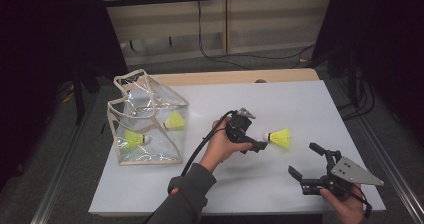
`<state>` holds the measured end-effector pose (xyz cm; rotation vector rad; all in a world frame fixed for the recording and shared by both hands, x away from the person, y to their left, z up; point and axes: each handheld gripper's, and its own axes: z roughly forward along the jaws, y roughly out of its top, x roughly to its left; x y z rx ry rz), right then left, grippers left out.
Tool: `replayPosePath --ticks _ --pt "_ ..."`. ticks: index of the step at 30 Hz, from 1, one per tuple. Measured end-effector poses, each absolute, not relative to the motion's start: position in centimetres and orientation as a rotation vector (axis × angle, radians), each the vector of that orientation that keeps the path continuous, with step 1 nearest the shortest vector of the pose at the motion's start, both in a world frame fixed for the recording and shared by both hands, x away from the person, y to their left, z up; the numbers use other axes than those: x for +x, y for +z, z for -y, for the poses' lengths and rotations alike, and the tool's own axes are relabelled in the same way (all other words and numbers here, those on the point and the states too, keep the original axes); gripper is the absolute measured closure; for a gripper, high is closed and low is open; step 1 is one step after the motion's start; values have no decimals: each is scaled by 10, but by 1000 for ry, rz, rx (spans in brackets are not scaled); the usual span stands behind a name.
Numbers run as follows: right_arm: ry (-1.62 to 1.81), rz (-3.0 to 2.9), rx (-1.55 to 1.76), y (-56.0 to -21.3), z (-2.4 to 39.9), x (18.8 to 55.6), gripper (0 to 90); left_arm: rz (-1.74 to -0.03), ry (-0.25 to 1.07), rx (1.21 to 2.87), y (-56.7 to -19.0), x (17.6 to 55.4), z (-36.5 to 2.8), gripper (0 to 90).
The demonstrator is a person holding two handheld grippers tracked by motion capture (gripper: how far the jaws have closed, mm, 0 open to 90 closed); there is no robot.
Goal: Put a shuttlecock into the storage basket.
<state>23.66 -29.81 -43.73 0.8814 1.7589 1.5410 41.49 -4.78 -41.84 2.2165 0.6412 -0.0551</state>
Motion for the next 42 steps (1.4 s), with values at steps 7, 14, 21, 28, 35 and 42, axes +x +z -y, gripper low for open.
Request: replayPosePath --ticks 7,14,21,28,35,42 --pt "1538 -1757 887 -437 299 237 21 -629 -56 2219 -420 416 51 40" --pt "1540 -1759 882 -437 298 237 21 -627 -47 2216 -421 415 54 40" --pt "1545 -1761 878 -437 297 238 21 -621 -39 2213 -421 415 56 40" --pt "1540 -1767 876 -438 296 239 21 -614 -33 2211 -424 416 60 40" --pt "1544 -1762 885 -438 297 239 21 -608 -29 2215 -428 419 63 40" --pt "1544 -1761 881 -438 297 239 21 -597 -6 2229 -430 420 65 40"
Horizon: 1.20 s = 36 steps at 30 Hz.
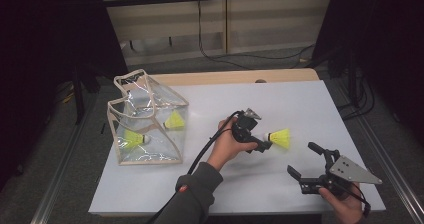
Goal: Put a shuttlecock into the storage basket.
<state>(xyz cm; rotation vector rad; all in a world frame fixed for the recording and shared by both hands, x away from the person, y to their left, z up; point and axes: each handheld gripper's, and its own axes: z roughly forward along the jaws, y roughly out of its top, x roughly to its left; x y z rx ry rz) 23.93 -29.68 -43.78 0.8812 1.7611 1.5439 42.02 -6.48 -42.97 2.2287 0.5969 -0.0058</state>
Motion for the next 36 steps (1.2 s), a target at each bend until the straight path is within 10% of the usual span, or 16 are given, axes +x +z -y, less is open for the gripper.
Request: replayPosePath --ticks 36 --pt "1549 -1764 885 -438 297 242 21 -454 33 2304 -448 437 86 238"
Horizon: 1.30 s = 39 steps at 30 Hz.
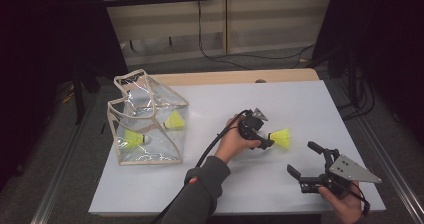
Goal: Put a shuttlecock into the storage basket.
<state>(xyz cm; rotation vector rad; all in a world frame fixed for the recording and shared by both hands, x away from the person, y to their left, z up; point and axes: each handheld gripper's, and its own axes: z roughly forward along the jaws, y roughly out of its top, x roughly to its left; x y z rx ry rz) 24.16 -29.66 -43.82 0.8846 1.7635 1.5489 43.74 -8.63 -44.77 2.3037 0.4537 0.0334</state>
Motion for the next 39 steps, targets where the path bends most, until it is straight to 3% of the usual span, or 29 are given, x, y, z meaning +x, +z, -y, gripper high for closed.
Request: replayPosePath --ticks 10,14,23,39 --pt "1544 -1767 880 -438 297 241 21 -425 4 2291 -450 437 93 366" --pt "1547 -1765 883 -438 297 241 21 -383 33 2301 -450 436 95 483" --pt "1546 -1764 884 -438 298 241 21 -362 44 2306 -455 436 99 623" --pt "1546 -1758 884 -438 299 240 21 -381 49 2320 -454 434 102 588"
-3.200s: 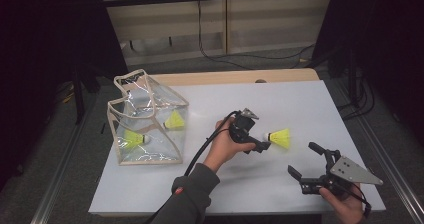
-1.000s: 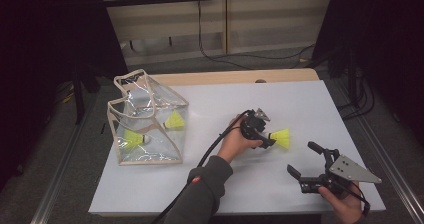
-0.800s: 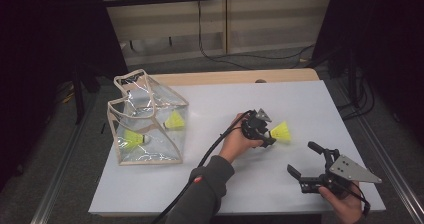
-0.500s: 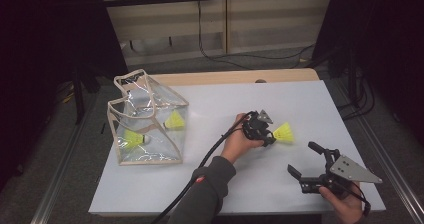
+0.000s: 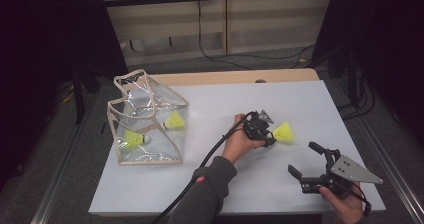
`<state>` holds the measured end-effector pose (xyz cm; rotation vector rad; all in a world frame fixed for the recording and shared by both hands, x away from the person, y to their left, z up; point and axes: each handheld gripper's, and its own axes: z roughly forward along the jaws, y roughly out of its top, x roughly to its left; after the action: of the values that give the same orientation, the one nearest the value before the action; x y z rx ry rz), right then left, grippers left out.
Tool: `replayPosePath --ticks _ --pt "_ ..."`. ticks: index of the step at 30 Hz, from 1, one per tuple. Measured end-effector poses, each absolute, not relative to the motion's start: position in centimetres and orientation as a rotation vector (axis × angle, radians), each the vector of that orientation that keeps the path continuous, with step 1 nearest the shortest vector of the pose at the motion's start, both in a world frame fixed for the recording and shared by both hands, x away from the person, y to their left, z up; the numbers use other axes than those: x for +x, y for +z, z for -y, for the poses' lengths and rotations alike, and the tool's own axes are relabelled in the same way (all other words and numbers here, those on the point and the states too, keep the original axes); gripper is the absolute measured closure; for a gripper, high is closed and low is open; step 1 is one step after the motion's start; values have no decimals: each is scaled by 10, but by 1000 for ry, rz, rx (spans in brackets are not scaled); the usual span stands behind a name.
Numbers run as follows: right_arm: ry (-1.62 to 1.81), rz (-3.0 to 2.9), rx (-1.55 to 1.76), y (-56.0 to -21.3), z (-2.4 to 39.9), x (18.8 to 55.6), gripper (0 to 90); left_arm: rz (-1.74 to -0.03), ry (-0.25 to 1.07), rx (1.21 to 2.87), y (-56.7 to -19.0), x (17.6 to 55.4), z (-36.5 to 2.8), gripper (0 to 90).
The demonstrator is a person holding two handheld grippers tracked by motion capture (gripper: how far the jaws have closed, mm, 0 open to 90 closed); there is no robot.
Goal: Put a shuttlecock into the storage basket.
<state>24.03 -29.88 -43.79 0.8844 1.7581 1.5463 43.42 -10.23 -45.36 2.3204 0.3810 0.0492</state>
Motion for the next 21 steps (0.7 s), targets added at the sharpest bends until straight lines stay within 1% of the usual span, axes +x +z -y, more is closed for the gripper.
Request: replayPosePath --ticks 6,21 --pt "1547 -1759 888 -439 299 240 21 -370 32 2337 -452 434 110 634" --pt "1542 -1755 901 -439 302 240 21 -477 -85 2373 -440 431 101 642"
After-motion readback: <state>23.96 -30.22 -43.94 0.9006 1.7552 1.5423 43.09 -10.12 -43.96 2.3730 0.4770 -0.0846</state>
